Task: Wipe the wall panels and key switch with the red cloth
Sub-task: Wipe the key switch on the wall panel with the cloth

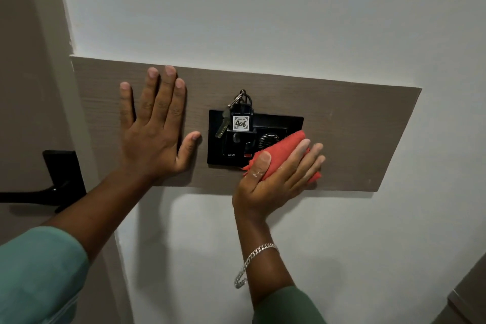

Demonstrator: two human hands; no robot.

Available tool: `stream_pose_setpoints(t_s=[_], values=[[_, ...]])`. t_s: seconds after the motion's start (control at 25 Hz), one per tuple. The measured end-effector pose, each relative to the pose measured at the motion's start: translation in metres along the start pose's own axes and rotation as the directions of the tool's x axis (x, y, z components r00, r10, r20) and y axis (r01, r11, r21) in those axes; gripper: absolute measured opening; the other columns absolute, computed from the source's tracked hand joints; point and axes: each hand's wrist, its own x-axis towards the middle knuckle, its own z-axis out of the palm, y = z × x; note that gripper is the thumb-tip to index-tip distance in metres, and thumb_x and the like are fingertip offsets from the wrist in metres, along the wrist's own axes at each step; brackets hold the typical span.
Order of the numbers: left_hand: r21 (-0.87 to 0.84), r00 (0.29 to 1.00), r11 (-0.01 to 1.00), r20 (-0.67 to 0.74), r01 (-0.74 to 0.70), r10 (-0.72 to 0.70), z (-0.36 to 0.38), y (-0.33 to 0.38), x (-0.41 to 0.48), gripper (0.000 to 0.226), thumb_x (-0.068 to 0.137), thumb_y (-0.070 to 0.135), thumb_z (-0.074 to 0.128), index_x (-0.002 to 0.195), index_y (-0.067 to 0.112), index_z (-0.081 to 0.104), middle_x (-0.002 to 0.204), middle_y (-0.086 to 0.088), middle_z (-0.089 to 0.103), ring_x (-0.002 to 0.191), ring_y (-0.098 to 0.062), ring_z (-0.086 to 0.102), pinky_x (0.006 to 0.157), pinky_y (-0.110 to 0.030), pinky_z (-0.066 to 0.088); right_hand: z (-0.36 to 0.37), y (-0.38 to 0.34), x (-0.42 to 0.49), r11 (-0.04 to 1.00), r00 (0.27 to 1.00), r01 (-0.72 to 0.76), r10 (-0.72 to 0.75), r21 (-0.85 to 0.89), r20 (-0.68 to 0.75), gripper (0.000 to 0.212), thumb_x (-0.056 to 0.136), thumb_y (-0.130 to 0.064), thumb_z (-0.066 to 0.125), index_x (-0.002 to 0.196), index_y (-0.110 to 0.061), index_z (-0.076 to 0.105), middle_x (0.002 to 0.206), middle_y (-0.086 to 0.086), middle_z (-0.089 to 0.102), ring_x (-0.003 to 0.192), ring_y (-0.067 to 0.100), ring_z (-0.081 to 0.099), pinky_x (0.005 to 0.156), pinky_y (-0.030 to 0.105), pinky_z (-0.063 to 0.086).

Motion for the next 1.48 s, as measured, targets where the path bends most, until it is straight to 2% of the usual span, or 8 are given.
stream_pose_setpoints(t_s=[0.16,0.36,0.6,0.76,0.88,1.16,1.36,1.48], values=[[-0.026,1.0,1.0,0.015,-0.005,0.005,-0.003,0.0,0.0,0.081,0.094,0.054,0.032,0.156,0.005,0.013,0.164,-0.013,0.009,0.153,-0.032,0.006,0.121,-0.058,0.001,-0.015,0.029,-0.005,0.962,0.969,0.241,-0.229,-0.131,0.096,0.064,0.101,-0.046,0.033,0.154,-0.014,0.019,0.163,0.013,0.02,0.154,0.032,0.014,0.124,0.052,0.02],[-0.06,0.999,0.998,0.039,-0.007,0.009,-0.005,-0.001,0.002,0.08,0.095,0.054,0.031,0.157,0.006,0.01,0.163,-0.014,0.015,0.151,-0.036,0.011,0.121,-0.056,-0.003,-0.005,0.01,0.007,1.0,1.0,-0.005,0.005,0.021,-0.019,0.058,0.101,-0.046,0.035,0.152,-0.021,0.029,0.163,0.008,0.027,0.154,0.026,0.017,0.125,0.052,0.018],[-0.048,0.999,0.999,0.041,-0.006,0.008,-0.003,-0.002,0.001,0.079,0.096,0.053,0.033,0.156,0.005,0.016,0.162,-0.017,0.021,0.15,-0.037,0.014,0.121,-0.055,-0.002,-0.04,0.068,0.038,0.786,0.775,0.611,-0.567,-0.099,0.28,0.059,0.096,-0.042,0.045,0.15,-0.025,0.028,0.158,0.012,0.029,0.152,0.03,0.019,0.117,0.063,0.028],[-0.064,0.998,0.998,0.061,0.004,0.0,-0.005,-0.002,0.003,0.079,0.096,0.053,0.032,0.156,0.006,0.015,0.162,-0.018,0.022,0.15,-0.036,0.014,0.121,-0.057,0.001,-0.044,0.055,0.037,0.955,0.947,0.293,-0.296,0.037,0.126,0.058,0.096,-0.03,0.05,0.149,-0.013,0.033,0.161,0.016,0.026,0.154,0.029,0.016,0.122,0.064,0.02],[-0.069,0.999,0.998,0.047,0.014,-0.01,-0.004,-0.001,0.001,0.079,0.095,0.053,0.033,0.157,0.007,0.014,0.163,-0.015,0.019,0.151,-0.035,0.013,0.12,-0.059,0.004,-0.036,0.025,0.05,0.946,0.976,0.215,-0.214,0.241,-0.033,0.058,0.099,-0.029,0.049,0.15,-0.009,0.031,0.162,0.019,0.025,0.154,0.032,0.02,0.12,0.066,0.022],[-0.076,0.999,0.997,0.035,0.006,-0.003,-0.005,-0.002,0.0,0.083,0.093,0.055,0.039,0.157,0.008,0.015,0.163,-0.011,0.012,0.151,-0.034,0.015,0.121,-0.059,0.006,-0.018,-0.003,0.028,0.666,0.642,0.745,-0.73,0.033,0.235,0.053,0.093,-0.043,0.056,0.141,-0.023,0.045,0.151,0.017,0.041,0.145,0.038,0.032,0.114,0.066,0.032],[-0.061,1.0,0.998,0.028,0.011,-0.009,-0.004,-0.003,0.0,0.083,0.092,0.056,0.039,0.157,0.009,0.015,0.164,-0.01,0.01,0.152,-0.033,0.015,0.122,-0.056,0.003,-0.012,-0.016,0.026,0.831,0.811,0.555,-0.55,0.037,0.198,0.055,0.096,-0.045,0.049,0.147,-0.026,0.04,0.157,0.016,0.036,0.151,0.035,0.024,0.121,0.058,0.024],[-0.073,1.0,0.997,0.021,0.009,-0.007,-0.003,-0.002,-0.001,0.083,0.092,0.056,0.039,0.157,0.008,0.015,0.164,-0.01,0.011,0.152,-0.033,0.014,0.121,-0.057,0.004,-0.02,0.006,0.03,0.572,0.547,0.82,-0.791,0.014,0.275,0.059,0.092,-0.045,0.058,0.146,-0.027,0.04,0.152,0.014,0.037,0.146,0.036,0.032,0.116,0.064,0.031]])
